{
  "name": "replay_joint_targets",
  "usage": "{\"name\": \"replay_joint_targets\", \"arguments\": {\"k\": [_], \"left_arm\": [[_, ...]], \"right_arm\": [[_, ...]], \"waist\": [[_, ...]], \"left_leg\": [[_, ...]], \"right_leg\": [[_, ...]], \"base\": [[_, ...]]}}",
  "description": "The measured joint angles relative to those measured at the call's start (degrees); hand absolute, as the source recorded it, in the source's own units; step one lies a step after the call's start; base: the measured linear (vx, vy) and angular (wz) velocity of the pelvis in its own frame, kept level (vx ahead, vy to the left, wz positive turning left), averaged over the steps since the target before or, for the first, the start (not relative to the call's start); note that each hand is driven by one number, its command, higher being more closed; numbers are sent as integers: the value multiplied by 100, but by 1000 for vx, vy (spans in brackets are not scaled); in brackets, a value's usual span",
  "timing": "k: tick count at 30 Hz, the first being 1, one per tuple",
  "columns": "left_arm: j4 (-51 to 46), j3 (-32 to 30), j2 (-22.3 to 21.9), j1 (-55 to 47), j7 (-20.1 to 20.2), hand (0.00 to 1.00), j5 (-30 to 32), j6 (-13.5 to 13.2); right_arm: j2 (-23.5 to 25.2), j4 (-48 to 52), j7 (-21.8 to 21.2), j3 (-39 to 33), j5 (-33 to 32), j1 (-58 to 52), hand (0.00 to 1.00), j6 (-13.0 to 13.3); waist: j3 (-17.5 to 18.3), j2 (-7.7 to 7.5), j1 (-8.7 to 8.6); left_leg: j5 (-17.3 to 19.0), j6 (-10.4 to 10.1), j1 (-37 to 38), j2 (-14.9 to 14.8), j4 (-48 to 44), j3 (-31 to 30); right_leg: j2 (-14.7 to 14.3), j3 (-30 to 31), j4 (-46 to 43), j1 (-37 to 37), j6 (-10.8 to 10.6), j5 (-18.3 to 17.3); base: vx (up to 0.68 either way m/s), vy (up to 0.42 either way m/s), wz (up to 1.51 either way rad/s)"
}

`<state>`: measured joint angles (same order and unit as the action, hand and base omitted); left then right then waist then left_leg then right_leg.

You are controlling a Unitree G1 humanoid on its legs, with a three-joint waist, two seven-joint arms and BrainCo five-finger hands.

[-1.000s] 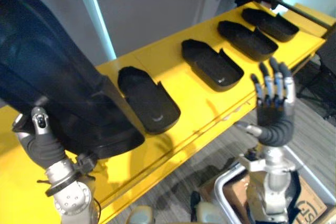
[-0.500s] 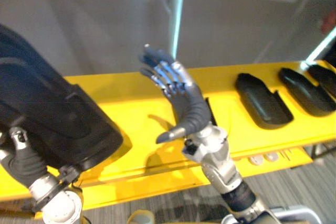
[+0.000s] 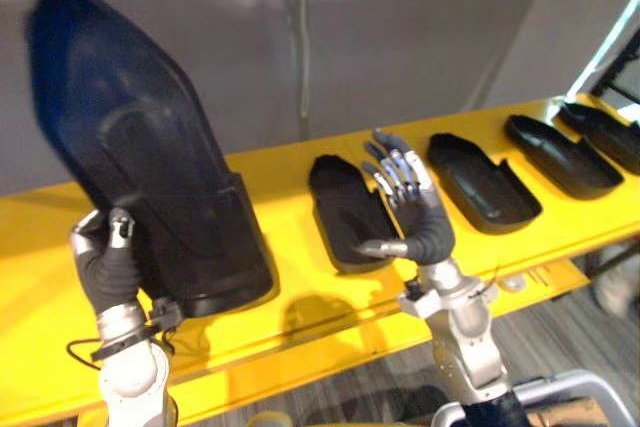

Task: Walk over and take plastic housings, then place them on the shelf

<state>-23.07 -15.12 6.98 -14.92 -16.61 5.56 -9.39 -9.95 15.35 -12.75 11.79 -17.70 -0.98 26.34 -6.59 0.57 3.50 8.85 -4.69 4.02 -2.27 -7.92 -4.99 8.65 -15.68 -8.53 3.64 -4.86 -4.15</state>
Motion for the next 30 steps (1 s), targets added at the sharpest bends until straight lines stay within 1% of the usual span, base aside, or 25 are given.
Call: {"name": "replay_joint_targets", "arguments": {"k": [1,2,3,6,7,8,9,10,11,12,14,15,16,17,19,20,21,23,24,25,27,28,29,30], "left_arm": [[236,-19,65,70,-10,100,-3,174],[344,-35,103,93,-21,100,5,275],[567,-53,195,154,-66,100,11,514],[1121,-255,299,323,-95,100,6,1011],[1222,-295,341,354,-132,100,2,1121],[1453,-460,442,374,-246,100,-2,1336],[1546,-538,460,374,-305,100,-2,1388],[1730,-739,508,372,-441,100,-22,1535],[1842,-832,564,373,-538,100,-26,1603],[1920,-896,605,373,-571,100,-26,1638],[2135,-1143,677,376,-679,100,-27,1871],[2192,-1188,683,377,-719,100,-27,1915],[2307,-1237,743,381,-747,100,-37,2024],[2363,-1259,794,385,-748,100,-56,2079],[2628,-1458,993,533,-759,100,-58,2248],[2654,-1474,1012,550,-759,100,-57,2252],[2849,-1636,1176,659,-752,100,-56,2332],[3012,-1799,1409,735,-635,100,-54,2471],[3143,-1867,1548,807,-499,100,-54,2542],[3373,-1934,1780,897,-216,100,-48,2661],[3569,-1982,1954,968,80,100,-8,2710],[3728,-1992,2096,1037,423,100,55,2733],[3777,-1990,2140,1056,544,100,137,2735],[3823,-1987,2200,1065,752,100,240,2745]], "right_arm": [[-18,5,-42,-141,3,-50,0,17],[-20,5,-80,-206,7,-60,0,18],[-28,10,-122,-327,35,-78,0,18],[-91,177,-222,-648,56,-204,0,16],[-103,226,-220,-710,57,-238,0,15],[-132,252,-217,-863,58,-255,0,5],[-149,252,-212,-927,57,-269,0,-4],[-177,249,-199,-1090,62,-289,0,-17],[-178,249,-159,-1183,85,-296,0,-18],[-179,249,-109,-1231,139,-300,0,-20],[-200,249,-82,-1400,174,-341,0,-34],[-212,249,-81,-1430,174,-347,0,-36],[-245,250,-86,-1492,173,-357,0,-50],[-261,249,-86,-1530,170,-361,0,-68],[-362,250,-89,-1674,168,-410,0,-207],[-369,250,-89,-1683,168,-415,0,-214],[-406,250,-93,-1750,168,-446,0,-265],[-433,250,-93,-1781,167,-474,0,-268],[-456,251,-93,-1783,167,-500,0,-272],[-477,252,-97,-1779,168,-510,0,-312],[-488,256,-97,-1779,168,-510,0,-346],[-519,259,-98,-1779,167,-510,0,-423],[-529,259,-101,-1776,167,-509,0,-434],[-540,261,-102,-1775,165,-509,0,-439]], "waist": [[8,13,-40],[8,15,-63],[7,15,-107],[7,16,-143],[7,16,-143],[5,19,-154],[3,22,-157],[-4,34,-160],[-9,42,-173],[-12,48,-186],[-37,89,-219],[-44,100,-230],[-65,136,-245],[-76,155,-252],[-125,240,-270],[-130,249,-269],[-162,304,-284],[-193,357,-288],[-205,379,-291],[-221,406,-301],[-229,420,-317],[-232,423,-317],[-232,423,-317],[-232,423,-318]], "left_leg": [[-5,-7,1,-28,32,76],[-13,-12,1,-41,46,111],[-16,-16,1,-69,61,171],[-20,-23,9,-110,86,256],[-23,-27,14,-115,88,260],[-33,-37,48,-128,114,290],[-46,-36,88,-132,154,322],[-47,-34,105,-140,156,381],[-47,-34,105,-141,157,387],[-47,-34,105,-141,157,389],[-47,-34,108,-136,157,400],[-47,-33,108,-134,157,404],[-47,-33,108,-132,155,407],[-47,-32,107,-132,154,410],[-47,-31,106,-140,154,422],[-47,-31,106,-140,154,423],[-47,-31,104,-145,154,452],[-47,-30,96,-154,157,505],[-48,-30,94,-157,159,516],[-48,-30,96,-157,160,522],[-48,-29,98,-158,162,533],[-48,-29,99,-159,166,535],[-48,-29,100,-160,167,537],[-48,-29,101,-163,169,544]], "right_leg": [[-44,73,20,-52,-5,25],[-61,121,25,-82,0,38],[-92,172,40,-118,7,62],[-141,247,81,-162,22,106],[-148,256,93,-161,24,111],[-164,285,110,-161,27,119],[-167,307,110,-158,27,120],[-172,344,115,-160,28,126],[-174,349,127,-160,27,132],[-175,352,129,-160,27,134],[-173,370,130,-163,25,136],[-173,376,131,-165,24,139],[-172,385,131,-166,22,140],[-173,390,131,-169,22,141],[-182,407,126,-179,21,142],[-182,408,125,-180,21,142],[-187,441,112,-208,20,143],[-197,481,102,-254,20,147],[-200,490,101,-263,20,148],[-201,494,101,-264,19,148],[-202,502,101,-272,19,148],[-205,505,101,-275,19,148],[-206,507,101,-278,19,147],[-211,515,102,-283,19,147]], "base": [[-5,-5,-32],[-12,-14,-30],[-16,-18,-24],[-6,-12,-17],[6,-13,-10],[6,-7,-11],[5,-2,-18],[-2,5,-14],[-4,7,-10],[0,0,0],[0,0,0],[0,0,0],[0,0,0],[0,0,0],[0,0,0],[-18,-1,-6],[-14,2,-11],[-7,1,-12],[3,0,-5],[7,2,-3],[0,0,0],[0,0,0],[0,0,0],[3,2,-4]]}}
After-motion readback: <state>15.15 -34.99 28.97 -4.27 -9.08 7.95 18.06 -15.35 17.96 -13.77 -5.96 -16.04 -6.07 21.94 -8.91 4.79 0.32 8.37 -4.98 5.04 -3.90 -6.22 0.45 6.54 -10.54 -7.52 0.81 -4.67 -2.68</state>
